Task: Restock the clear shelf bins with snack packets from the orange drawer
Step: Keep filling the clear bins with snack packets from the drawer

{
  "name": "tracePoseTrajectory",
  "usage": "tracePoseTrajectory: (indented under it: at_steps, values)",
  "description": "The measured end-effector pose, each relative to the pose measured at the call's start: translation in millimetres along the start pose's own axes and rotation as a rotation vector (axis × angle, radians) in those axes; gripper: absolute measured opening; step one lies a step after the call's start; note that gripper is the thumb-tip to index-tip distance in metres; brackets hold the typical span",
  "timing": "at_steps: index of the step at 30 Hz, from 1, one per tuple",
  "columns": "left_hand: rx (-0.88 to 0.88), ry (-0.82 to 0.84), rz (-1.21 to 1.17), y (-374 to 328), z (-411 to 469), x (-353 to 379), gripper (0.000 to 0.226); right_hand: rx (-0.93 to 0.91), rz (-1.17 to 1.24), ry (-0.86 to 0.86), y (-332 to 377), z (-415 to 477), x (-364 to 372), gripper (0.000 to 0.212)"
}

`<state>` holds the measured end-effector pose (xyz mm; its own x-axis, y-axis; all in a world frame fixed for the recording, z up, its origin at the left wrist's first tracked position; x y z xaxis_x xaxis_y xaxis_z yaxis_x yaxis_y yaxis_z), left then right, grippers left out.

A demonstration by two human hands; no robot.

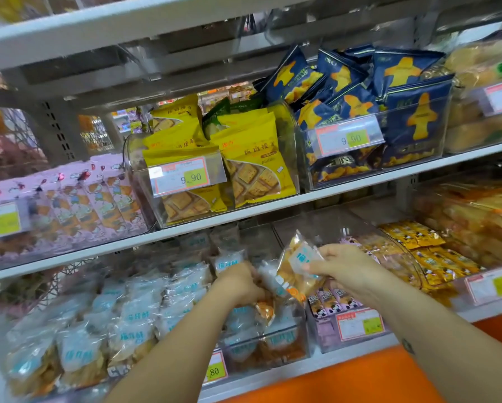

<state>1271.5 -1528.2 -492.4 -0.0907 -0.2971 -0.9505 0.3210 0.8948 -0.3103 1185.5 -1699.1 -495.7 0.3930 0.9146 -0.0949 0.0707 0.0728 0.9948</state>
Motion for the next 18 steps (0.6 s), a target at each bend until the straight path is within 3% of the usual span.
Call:
tracePoseTrajectory:
  at_steps: [4,7,10,14,18]
  values:
    - [-0.006,0.045,-0.387,2.6,-3.8,-0.5,0.023,-0.049,-0.198,0.094,-1.4,-7.3,8.8,0.008]
    - [0.003,0.135,-0.81,-0.1,-18.8,-6.1,0.038,-0.084,-0.178,0.102,1.9,-9.7,14.3,0.008]
    - [0.066,0.266,-1.042,-11.1,-35.9,-12.7,0.039,-0.145,-0.123,0.155,12.7,-15.2,23.4,0.008]
    - [0.099,0.334,-1.122,-12.6,-48.0,-17.2,0.034,-0.263,-0.152,0.117,24.3,-19.0,33.0,0.014]
    - [0.201,0.093,-0.9,-5.4,-49.8,-30.9,0.043,-0.352,-0.05,0.046,31.2,-25.3,45.8,0.019]
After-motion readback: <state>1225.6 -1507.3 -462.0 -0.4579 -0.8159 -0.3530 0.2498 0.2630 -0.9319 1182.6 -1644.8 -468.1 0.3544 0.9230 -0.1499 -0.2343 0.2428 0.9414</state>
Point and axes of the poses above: each hand's wrist, its own z-axis towards the middle knuckle, its own x-axis out of the palm, y = z × x, the point moved 7 cm from there along z, towards the middle knuckle, and after that the axes turned 9 degrees about -y, right-handed, at the moved point
